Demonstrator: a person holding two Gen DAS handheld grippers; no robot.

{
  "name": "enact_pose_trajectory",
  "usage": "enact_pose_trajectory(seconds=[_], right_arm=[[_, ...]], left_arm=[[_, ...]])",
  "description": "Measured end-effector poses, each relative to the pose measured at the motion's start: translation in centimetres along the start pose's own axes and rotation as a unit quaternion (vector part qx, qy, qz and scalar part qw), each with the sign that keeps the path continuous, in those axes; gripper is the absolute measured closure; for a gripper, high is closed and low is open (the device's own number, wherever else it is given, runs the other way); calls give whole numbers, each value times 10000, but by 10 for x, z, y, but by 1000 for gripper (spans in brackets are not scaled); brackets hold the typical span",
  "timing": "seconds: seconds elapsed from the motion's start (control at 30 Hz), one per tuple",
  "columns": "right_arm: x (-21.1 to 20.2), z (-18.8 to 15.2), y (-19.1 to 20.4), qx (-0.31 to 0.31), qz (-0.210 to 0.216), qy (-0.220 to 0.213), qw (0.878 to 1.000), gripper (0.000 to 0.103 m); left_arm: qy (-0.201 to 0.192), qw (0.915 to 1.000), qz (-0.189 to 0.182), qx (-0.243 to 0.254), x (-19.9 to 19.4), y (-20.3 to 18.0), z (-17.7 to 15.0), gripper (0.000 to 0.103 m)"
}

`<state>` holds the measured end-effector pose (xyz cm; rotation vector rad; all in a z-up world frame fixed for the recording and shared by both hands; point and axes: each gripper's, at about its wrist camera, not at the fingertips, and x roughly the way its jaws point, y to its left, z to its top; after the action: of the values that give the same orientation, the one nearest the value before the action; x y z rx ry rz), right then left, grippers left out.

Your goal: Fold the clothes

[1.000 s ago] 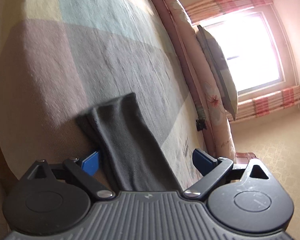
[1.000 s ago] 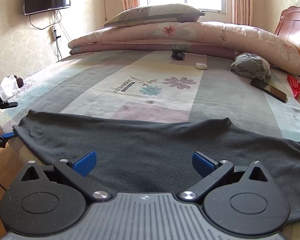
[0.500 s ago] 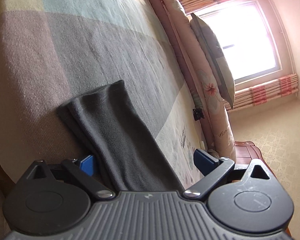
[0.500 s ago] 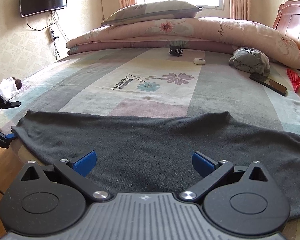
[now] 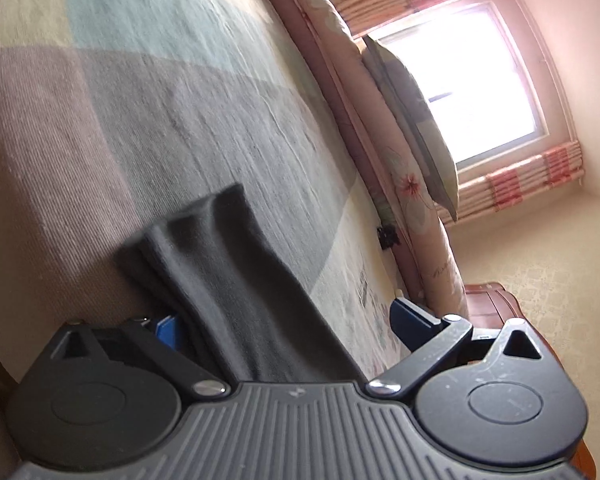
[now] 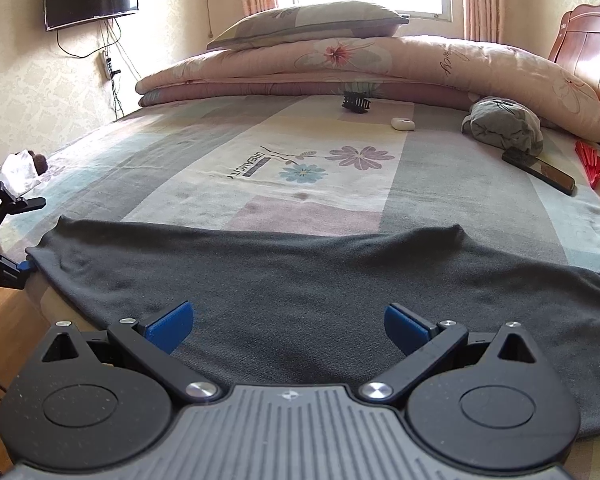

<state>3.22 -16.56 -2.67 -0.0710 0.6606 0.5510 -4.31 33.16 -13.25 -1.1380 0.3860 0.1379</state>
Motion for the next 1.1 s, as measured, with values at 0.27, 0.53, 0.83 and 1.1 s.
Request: enact_pose_trajectory(seconds=[0.27, 0.53, 0.83, 1.1], right_arm=[[-2, -2, -3, 75, -2, 9, 10000, 0], [1, -1, 0, 199, 215, 37, 9996, 0], [32, 25, 24, -15, 853, 226, 9961, 0], [115, 53, 75, -229, 1808, 709, 9807, 0]], left_arm=[[408, 9986, -266, 220, 3, -4, -5, 3], [-30, 9967, 531, 607, 2, -10, -5, 37], [-121, 9818, 1334, 1349, -5, -18, -12, 96], [-194, 9893, 1023, 1021, -9, -4, -11, 95]])
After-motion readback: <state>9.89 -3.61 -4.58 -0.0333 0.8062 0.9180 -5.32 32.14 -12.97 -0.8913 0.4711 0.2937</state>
